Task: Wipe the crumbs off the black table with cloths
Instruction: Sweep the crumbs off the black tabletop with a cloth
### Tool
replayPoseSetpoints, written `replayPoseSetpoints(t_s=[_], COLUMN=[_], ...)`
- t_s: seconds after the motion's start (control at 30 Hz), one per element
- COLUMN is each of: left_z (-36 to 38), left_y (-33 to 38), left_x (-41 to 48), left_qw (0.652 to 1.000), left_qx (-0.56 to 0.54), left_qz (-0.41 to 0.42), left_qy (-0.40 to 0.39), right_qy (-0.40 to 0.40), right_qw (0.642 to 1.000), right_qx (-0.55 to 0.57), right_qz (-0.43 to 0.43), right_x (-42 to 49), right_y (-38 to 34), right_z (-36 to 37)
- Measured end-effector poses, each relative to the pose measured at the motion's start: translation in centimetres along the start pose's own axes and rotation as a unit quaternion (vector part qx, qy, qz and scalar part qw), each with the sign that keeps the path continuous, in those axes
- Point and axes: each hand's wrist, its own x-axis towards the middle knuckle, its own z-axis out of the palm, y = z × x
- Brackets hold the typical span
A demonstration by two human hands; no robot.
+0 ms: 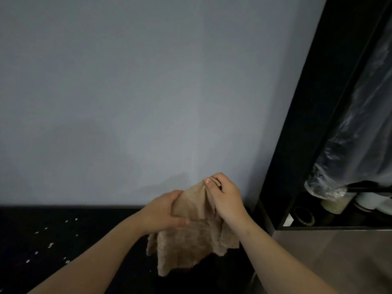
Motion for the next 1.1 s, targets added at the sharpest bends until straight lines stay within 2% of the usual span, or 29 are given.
replayPoseSetpoints(t_s=[0.03,0.07,0.1,0.17,0.23,0.33,0.4,0.47,0.53,0.57,0.6,0.7,0.73,0.83,0.87,0.97,1.03,1.1], left_z=[-0.2,-0.4,-0.6,-0.5,-0.2,0.8,1.4,1.9,2.5,2.8,3.1,3.9,4.0,3.6,3.4,2.7,2.2,1.9], left_y=[0.3,0.4,0.5,0.9,2.1,4.0,5.4,6.3,6.8,6.9,6.9,7.1,7.3,7.8,7.7,7.4,6.8,6.1], left_x=[-0.5,-1.1,-1.6,-2.6,-3.7,-5.0,-5.5,-5.9,-5.8,-5.7,-5.6,-5.7,-6.0,-6.6,-6.6,-6.6,-6.7,-6.9], left_qw=[0.998,0.996,0.996,0.982,0.937,0.819,0.759,0.738,0.749,0.764,0.785,0.845,0.854,0.866,0.875,0.922,0.955,0.964], left_qx=[0.059,0.071,0.033,-0.143,-0.312,-0.543,-0.625,-0.652,-0.64,-0.621,-0.595,-0.518,-0.506,-0.49,-0.476,-0.38,-0.29,-0.255], left_qz=[-0.014,-0.038,-0.063,-0.117,-0.155,-0.182,-0.182,-0.171,-0.174,-0.176,-0.172,-0.132,-0.12,-0.09,-0.083,-0.074,-0.069,-0.072], left_qy=[0.011,0.031,0.046,0.039,0.019,0.013,0.014,0.008,0.0,0.001,0.006,-0.006,-0.019,-0.04,-0.036,0.005,0.009,-0.017], right_qy=[0.003,0.01,0.018,0.033,0.033,0.02,-0.02,-0.114,-0.214,-0.23,-0.217,-0.1,-0.111,-0.232,-0.241,-0.17,-0.119,-0.108], right_qw=[1.0,1.0,1.0,0.999,0.999,0.999,0.999,0.993,0.976,0.97,0.972,0.991,0.991,0.97,0.967,0.975,0.981,0.985], right_qx=[-0.007,-0.004,0.005,0.022,0.028,0.028,0.033,0.031,0.036,0.037,0.046,0.05,0.037,-0.012,-0.039,-0.129,-0.14,-0.125], right_qz=[-0.004,-0.003,0.001,0.006,0.007,0.012,0.001,-0.009,0.033,0.061,0.08,0.075,0.064,0.07,0.066,0.063,0.061,0.045], right_x=[-0.5,-1.1,-1.6,-2.7,-3.8,-5.5,-6.9,-8.2,-9.5,-9.8,-9.9,-9.6,-9.6,-9.9,-9.9,-9.6,-9.5,-9.5], right_y=[-0.4,-0.7,-1.0,-1.4,-1.8,-2.6,-3.2,-3.3,-3.3,-3.0,-2.6,-1.1,-0.8,0.2,0.6,1.9,2.1,1.8], right_z=[-0.6,-1.2,-1.8,-2.9,-3.6,-4.2,-4.5,-4.7,-5.1,-5.2,-5.5,-6.0,-6.1,-6.1,-6.1,-6.6,-7.1,-7.4])
